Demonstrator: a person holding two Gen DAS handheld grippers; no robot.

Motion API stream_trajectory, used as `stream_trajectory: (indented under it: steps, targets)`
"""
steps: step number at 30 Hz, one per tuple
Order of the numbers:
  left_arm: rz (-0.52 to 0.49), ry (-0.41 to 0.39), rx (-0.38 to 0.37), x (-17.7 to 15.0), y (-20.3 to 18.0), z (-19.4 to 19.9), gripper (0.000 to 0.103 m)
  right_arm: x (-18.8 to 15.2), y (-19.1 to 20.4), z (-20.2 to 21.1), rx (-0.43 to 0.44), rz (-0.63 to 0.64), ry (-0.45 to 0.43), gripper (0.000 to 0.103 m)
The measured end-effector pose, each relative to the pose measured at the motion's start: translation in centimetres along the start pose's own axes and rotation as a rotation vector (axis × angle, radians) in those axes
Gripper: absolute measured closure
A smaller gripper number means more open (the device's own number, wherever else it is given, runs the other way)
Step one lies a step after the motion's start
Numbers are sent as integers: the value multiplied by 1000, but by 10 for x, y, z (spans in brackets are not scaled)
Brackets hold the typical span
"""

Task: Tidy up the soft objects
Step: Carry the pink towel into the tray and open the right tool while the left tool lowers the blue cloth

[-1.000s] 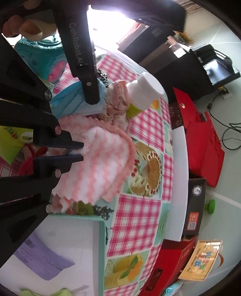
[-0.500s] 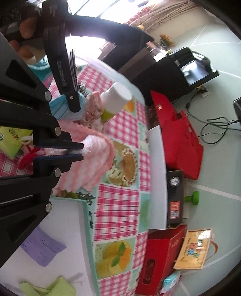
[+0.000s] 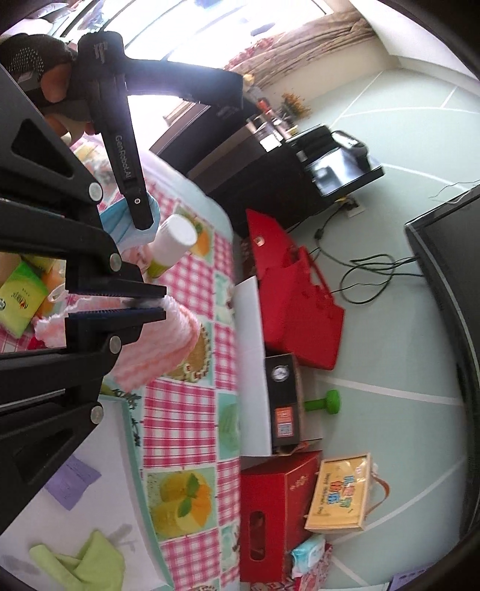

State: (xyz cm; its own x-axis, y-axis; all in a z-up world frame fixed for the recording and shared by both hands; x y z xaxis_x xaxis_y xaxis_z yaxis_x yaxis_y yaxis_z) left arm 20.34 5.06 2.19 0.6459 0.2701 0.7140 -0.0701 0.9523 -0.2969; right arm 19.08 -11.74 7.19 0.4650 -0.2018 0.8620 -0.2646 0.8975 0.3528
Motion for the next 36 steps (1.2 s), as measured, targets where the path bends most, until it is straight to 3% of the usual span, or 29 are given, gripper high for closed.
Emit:
stream_trajectory:
  steps: [11,18,28,36]
  targets:
    - [-9,-157,-49,31,-14,56,90,44,7,54,22,-2,-167,97]
    - [-60,-217,-106,35,-44,77,90,71,-12,97,-44,6,-285,97]
    - [-180,-177,-201,6,-121,58,90,89,-89,149,-269,-57,-368,97]
    - [-322,-59,-270,-47,-186,20,90,85,-146,171,-458,-84,-361,97]
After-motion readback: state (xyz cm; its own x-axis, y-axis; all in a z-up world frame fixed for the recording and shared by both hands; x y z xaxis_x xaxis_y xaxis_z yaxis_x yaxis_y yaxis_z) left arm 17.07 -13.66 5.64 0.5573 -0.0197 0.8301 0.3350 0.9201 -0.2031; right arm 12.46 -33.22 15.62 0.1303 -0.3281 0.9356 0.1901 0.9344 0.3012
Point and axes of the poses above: each gripper's, at about its wrist camera, not at the fingertips, and z roughly against the way its jaws point, y to its left, x to its top, the point moved 7 cm from there along -z, roughly the way its jaws point, and after that the axes turned 14 degrees about -y, right-handed, at the moved point
